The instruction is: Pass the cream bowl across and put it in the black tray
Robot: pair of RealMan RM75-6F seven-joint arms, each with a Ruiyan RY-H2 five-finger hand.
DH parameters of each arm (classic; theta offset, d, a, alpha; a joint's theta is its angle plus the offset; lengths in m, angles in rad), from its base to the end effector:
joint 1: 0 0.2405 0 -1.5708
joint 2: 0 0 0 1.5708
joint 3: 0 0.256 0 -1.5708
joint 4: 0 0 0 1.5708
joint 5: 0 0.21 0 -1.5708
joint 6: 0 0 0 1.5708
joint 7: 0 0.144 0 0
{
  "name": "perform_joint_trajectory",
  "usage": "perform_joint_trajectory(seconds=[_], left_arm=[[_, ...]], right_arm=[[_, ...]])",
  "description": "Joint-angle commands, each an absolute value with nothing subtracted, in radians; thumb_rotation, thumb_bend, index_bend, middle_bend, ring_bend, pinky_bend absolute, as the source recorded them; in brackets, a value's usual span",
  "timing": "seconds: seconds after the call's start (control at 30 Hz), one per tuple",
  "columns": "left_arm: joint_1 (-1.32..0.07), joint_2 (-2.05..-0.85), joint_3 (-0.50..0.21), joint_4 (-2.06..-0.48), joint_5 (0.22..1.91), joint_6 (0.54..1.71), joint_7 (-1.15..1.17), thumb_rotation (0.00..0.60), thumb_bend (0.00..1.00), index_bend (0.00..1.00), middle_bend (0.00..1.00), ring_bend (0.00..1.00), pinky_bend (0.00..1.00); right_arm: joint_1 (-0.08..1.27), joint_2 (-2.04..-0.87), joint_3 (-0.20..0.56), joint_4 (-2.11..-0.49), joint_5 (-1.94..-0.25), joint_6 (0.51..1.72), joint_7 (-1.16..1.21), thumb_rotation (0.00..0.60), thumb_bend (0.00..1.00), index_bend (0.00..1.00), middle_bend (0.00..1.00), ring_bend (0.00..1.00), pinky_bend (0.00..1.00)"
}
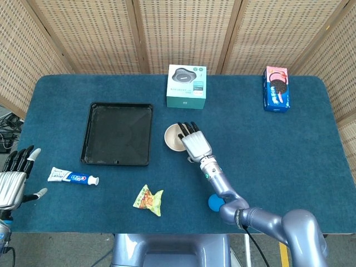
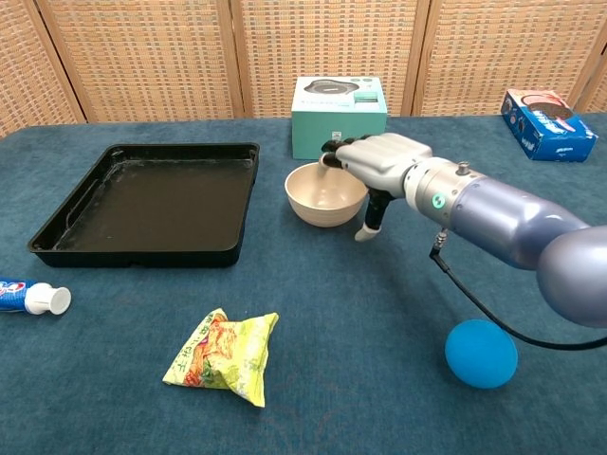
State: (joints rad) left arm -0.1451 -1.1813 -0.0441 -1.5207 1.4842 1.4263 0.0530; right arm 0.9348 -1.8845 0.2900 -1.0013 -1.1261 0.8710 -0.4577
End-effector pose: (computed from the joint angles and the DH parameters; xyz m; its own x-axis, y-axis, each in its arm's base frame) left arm -0.3181 0.2001 0.1402 0.4694 0.0368 0.8822 0.8827 -0.0449 -0.4678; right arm -0.0949 -0.3994 -0.0832 0.5904 -0.1093 0.7997 -0.7527 -0.4323 0.4965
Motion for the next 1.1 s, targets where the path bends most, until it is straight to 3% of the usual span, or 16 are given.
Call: perform_joint_trajectory(seconds=[0.03, 0.27, 0.53, 0.87, 1.1], left_arm=[[-0.143, -1.18, -0.043, -1.524, 1.489, 1.434, 0.055, 0.6, 0.07, 0.0, 0.0, 0.0, 0.0], [-0.136, -1.178, -0.041, -1.532, 1.5, 1.454, 0.061, 0.6, 0.07, 0.0, 0.0, 0.0, 0.0], [-0.133, -1.188, -0.036, -1.547, 1.521, 1.472, 0.09, 0.6, 0.06, 0.0, 0.0, 0.0, 0.0], [-0.137, -1.215, -0.035, -1.552, 1.542, 1.483, 0.132, 0.6, 0.07, 0.0, 0.0, 0.0, 0.0], [-0.155, -1.232, -0.035, -1.558, 1.54, 1.453, 0.143, 0.6, 0.07, 0.0, 0.0, 0.0, 0.0]], right_arm=[[0.903, -1.827, 0.289, -1.078, -1.121, 0.924, -0.491, 0.6, 0.25, 0.08, 0.0, 0.0, 0.07], [0.809, -1.669, 0.259, -1.276, -1.143, 1.032, -0.521, 0.6, 0.23, 0.01, 0.0, 0.0, 0.04], [0.596, -1.438, 0.143, -1.509, -1.239, 1.223, -0.421, 0.6, 0.21, 0.0, 0.0, 0.0, 0.0], [0.35, -1.357, -0.013, -1.414, -1.425, 1.468, -0.148, 0.6, 0.21, 0.0, 0.0, 0.0, 0.0], [0.254, -1.351, -0.052, -1.335, -1.496, 1.578, -0.026, 0.6, 0.21, 0.0, 0.0, 0.0, 0.0]])
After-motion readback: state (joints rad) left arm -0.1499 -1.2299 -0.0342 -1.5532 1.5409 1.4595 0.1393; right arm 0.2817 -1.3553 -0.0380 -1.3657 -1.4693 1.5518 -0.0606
